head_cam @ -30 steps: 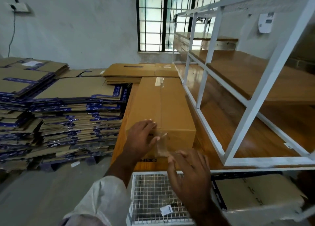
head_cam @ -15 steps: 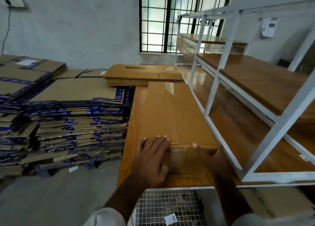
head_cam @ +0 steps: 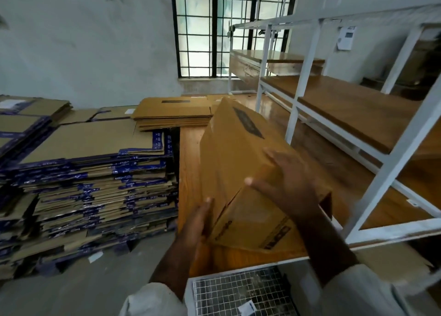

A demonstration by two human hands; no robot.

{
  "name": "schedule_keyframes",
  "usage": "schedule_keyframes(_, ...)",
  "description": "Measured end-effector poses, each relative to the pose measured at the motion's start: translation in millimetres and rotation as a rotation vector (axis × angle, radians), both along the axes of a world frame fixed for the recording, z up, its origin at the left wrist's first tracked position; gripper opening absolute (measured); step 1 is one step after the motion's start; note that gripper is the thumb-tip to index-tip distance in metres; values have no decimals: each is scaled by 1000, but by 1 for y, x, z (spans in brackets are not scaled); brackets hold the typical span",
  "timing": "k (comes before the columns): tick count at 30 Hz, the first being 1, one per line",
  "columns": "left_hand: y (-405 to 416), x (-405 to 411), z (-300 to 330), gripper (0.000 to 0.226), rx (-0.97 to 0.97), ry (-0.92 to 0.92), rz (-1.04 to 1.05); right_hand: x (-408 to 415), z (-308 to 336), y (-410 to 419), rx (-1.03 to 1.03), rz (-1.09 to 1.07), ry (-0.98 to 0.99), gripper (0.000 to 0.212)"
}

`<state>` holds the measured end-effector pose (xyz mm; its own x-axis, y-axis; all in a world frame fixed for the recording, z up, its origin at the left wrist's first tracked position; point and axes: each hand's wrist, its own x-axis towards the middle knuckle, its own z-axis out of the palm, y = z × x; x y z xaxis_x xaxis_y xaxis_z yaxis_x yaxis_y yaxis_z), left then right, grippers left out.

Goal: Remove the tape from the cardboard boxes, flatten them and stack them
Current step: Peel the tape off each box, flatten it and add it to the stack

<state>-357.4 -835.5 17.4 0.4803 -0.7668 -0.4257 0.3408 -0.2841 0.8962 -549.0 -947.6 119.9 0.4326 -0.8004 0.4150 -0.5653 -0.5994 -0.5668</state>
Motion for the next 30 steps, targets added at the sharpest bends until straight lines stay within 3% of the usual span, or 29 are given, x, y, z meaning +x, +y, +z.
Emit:
schedule_keyframes(4, 15, -3, -23, 64, 131, 85, -8, 43, -41, 40, -332, 26, 374, 82)
schedule_keyframes(10, 11, 8, -7, 65, 46, 58, 22, 53, -71, 35, -370, -67, 304, 82)
schedule_keyframes(14, 5, -5, 19, 47, -5, 21, -18, 55, -70, 38, -361, -69, 308, 81)
schedule_keyframes(17, 5, -23, 42, 55, -87, -6, -60, 51, -67, 40, -341, -29, 303, 78)
schedule_keyframes(20, 16, -43, 82, 55, -172, -14, -69, 34, -65, 40, -267, 12, 45, 64)
schedule_keyframes(23, -5, -29, 62, 62, -191, -48, -65, -1, -75, 42, -137, -230, -357, 54)
schedule_keyframes(26, -10, -27, 54, 107, -155, -144, -64, -33, -95, 41, 92, -346, -676, 51)
schedule_keyframes(30, -11, -43, 48, 95, -174, -114, 21, -66, -100, 16, 345, -307, -594, 87)
